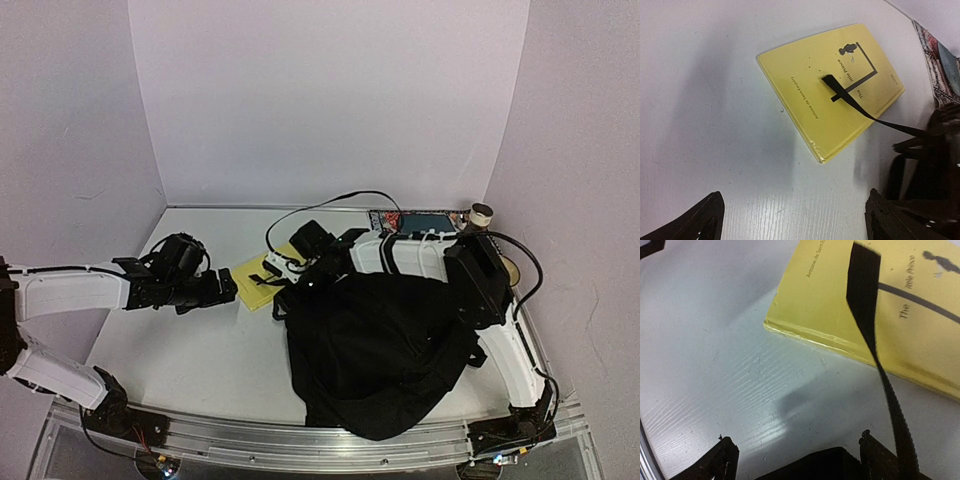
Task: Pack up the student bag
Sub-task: Move the book to the center of the board.
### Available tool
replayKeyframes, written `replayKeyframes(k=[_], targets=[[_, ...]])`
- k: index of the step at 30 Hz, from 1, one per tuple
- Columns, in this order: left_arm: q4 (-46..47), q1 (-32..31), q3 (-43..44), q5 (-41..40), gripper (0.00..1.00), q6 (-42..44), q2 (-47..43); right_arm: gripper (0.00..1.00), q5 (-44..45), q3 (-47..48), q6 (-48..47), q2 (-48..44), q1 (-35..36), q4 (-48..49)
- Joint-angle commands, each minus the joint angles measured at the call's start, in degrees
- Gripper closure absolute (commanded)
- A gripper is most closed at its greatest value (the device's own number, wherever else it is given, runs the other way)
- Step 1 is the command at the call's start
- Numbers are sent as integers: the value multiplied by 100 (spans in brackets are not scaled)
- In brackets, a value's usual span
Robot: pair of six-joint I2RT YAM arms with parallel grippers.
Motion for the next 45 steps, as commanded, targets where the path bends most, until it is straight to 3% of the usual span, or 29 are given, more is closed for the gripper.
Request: replayKeyframes(k=[1, 9, 15, 24, 30, 38, 45], targets=[[-79, 29, 681, -427, 1, 442, 658, 14, 739, -326, 73, -1188, 5, -550], [-245, 54, 2128, -644, 8, 1176, 2387, 9, 2617, -1293, 449, -2318, -6, -554], [-493, 65, 3060, -641, 21, 1531, 3450, 7, 2506, -1827, 618, -2880, -1, -562], [-684, 63, 3285, -392, 23, 1649, 4213, 7, 1897, -2207, 846, -3256, 42, -580], [-929, 40, 2504, -150, 31, 1096, 4078, 7, 1831, -2381, 959, -3361, 119, -580], [-1246, -499, 775, -25, 35, -71, 2970, 7, 1672, -2404, 948, -3468, 289, -572], [-1588, -851, 505, -23, 35, -486, 1748, 7, 1737, -2180, 901, -3490, 793, -567]])
